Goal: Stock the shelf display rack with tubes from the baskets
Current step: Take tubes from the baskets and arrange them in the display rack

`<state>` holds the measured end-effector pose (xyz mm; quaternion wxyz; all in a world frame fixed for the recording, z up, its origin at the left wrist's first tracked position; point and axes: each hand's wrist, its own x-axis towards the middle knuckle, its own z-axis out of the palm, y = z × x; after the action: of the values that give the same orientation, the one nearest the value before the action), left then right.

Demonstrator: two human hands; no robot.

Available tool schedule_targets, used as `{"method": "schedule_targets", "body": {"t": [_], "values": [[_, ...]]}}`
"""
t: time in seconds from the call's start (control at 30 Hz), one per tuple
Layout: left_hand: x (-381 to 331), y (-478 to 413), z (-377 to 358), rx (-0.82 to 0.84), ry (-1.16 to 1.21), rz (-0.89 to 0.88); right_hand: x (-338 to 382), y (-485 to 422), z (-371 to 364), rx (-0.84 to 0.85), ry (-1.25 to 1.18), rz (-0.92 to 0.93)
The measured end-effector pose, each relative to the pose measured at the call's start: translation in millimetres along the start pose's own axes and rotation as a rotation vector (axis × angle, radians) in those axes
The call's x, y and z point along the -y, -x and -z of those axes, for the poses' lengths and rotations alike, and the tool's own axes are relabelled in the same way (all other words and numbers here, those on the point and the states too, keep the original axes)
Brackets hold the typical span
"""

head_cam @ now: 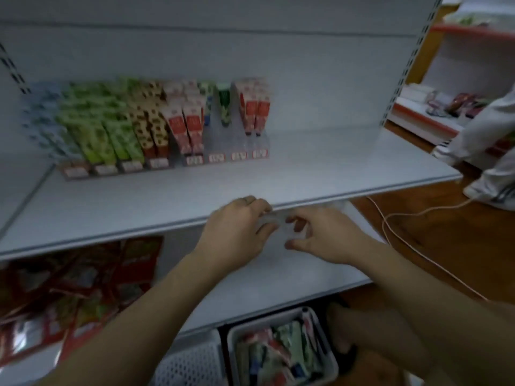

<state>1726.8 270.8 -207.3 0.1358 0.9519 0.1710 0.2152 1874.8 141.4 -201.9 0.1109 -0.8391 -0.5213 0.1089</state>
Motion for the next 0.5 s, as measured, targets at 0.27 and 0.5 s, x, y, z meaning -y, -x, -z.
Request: {"method": "schedule_targets", "body": {"t": [0.27, 0.5], "values": [[8.7, 99.3, -142.2, 0.537, 0.08, 0.315, -42.3, 33.2, -121.4, 0.527, 0.229, -0.135], [34.0, 122.3, -198.0, 0.731, 0.021, 0.342, -62.3, 32.0, -173.3, 0.717, 0.252, -0.178]]}}
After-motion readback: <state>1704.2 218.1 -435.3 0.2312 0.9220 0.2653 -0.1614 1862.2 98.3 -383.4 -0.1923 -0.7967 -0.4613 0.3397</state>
